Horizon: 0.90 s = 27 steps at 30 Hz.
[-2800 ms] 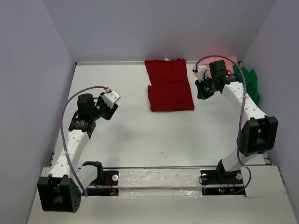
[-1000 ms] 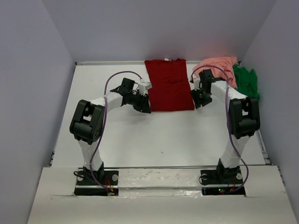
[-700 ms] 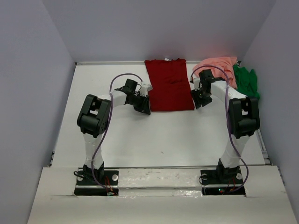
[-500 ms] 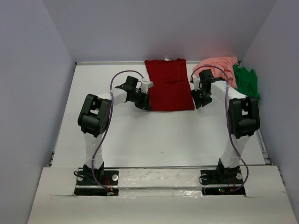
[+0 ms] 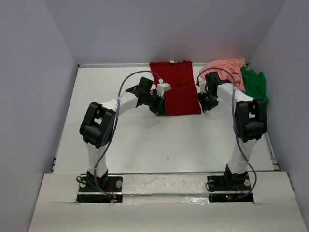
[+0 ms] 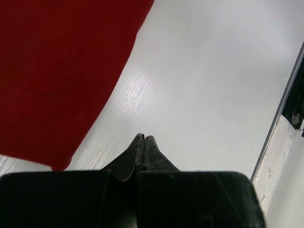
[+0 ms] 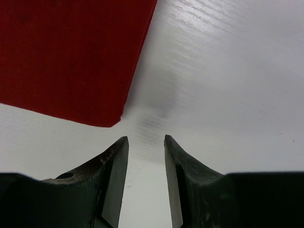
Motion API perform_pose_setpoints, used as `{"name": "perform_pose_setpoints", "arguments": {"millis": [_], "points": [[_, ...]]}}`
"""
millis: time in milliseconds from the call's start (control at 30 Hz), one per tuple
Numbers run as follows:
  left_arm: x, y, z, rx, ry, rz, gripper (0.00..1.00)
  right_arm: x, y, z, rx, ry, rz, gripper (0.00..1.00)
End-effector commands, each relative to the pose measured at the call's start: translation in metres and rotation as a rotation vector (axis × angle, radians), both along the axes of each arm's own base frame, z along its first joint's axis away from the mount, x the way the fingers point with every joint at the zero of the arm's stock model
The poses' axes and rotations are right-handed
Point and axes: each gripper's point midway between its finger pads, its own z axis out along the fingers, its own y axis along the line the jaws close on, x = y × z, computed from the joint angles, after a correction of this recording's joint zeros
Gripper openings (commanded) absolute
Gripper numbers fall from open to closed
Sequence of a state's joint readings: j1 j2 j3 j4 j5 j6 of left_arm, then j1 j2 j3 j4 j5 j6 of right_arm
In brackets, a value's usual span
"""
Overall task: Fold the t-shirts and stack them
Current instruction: Grab one side of the 2/3 rectangular tshirt with both arms
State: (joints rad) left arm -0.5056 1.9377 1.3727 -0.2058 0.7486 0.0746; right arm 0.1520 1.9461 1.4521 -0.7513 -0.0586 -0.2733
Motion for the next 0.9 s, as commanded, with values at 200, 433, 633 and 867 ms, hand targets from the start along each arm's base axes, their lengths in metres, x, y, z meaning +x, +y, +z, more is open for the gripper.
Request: {"name": "perform_pose_setpoints", "arguments": {"millis": [200, 433, 633, 867], "points": [[0.012, -0.013, 0.008, 0.019, -0.071, -0.04, 0.0, 0.012, 0.0, 0.01, -0.004, -0.035, 0.006, 0.41], [0.03, -0.006, 0.0, 0.045, -0.07, -0.001, 0.0, 0.012, 0.001, 0.006, -0.004, -0.02, 0.01, 0.4], [0.043, 0.005, -0.011, 0.081, -0.072, 0.046, 0.0, 0.013, 0.003, 0.005, 0.005, -0.017, 0.016, 0.4], [0.043, 0.013, -0.021, 0.117, -0.055, 0.073, 0.0, 0.013, 0.003, 0.004, 0.004, -0.016, 0.018, 0.39]]}}
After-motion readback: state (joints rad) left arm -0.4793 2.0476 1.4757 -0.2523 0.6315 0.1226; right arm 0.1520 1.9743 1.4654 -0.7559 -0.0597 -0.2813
